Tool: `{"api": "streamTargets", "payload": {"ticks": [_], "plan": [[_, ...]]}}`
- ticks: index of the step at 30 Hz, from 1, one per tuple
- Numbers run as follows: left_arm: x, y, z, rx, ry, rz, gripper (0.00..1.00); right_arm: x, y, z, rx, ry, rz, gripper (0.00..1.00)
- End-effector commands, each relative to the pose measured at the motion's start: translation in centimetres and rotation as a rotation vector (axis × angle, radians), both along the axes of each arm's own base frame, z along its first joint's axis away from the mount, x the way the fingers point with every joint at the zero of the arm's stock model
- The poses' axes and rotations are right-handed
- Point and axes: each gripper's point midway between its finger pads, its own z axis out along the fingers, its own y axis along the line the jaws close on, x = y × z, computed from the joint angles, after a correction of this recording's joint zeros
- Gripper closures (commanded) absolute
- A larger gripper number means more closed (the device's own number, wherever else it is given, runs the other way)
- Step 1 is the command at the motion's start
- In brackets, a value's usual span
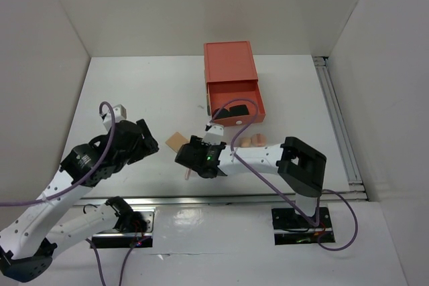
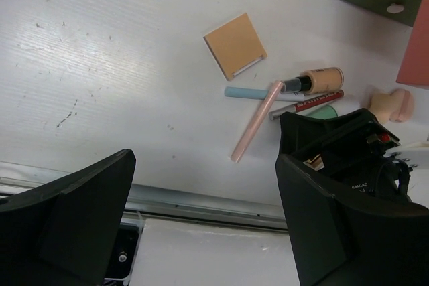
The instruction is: Organize the makeup
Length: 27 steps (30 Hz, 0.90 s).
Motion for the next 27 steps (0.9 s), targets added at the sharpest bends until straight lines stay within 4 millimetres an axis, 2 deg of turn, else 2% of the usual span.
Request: {"api": "streamTargets", "payload": {"ticks": [1, 2, 4, 10, 12, 18, 27], "plan": [[-0.2, 0.5, 0.8, 0.003, -0.027, -0.001, 0.00, 0.3, -1.9, -0.1, 0.000, -0.020, -0.114, 0.18], [-0.2, 0.5, 0.8, 0.003, -0.027, -0.001, 0.00, 0.4, -2.0, 0.2, 0.016, -0.026, -0.144, 0.18], [-0.3, 0.5, 0.8, 0.008, -0.023, -0.016, 0.00, 0.2, -2.9, -1.0, -0.023, -0.015, -0.173, 0.20], [-0.1, 0.2, 0.5, 0.020, -0.019, -0.039, 0.00, -0.2, -3.9, -2.3, -0.035, 0.005, -0.237, 0.20], [0.0, -0.1, 0.6, 0.014, -0.023, -0.052, 0.00, -0.2, -4.8, -3.2, -0.050, 0.013, -0.265, 0.21], [0.0, -0.3, 0.3, 0.022, -0.020, -0.071, 0.00, 0.6, -5.1, -3.9, -0.040, 0.004, -0.298, 0.22], [-0.1, -0.1, 1.0, 0.013, -0.043, -0.077, 0.00, 2.1, -4.9, -4.0, -0.069, -0.003, -0.300, 0.25]]}}
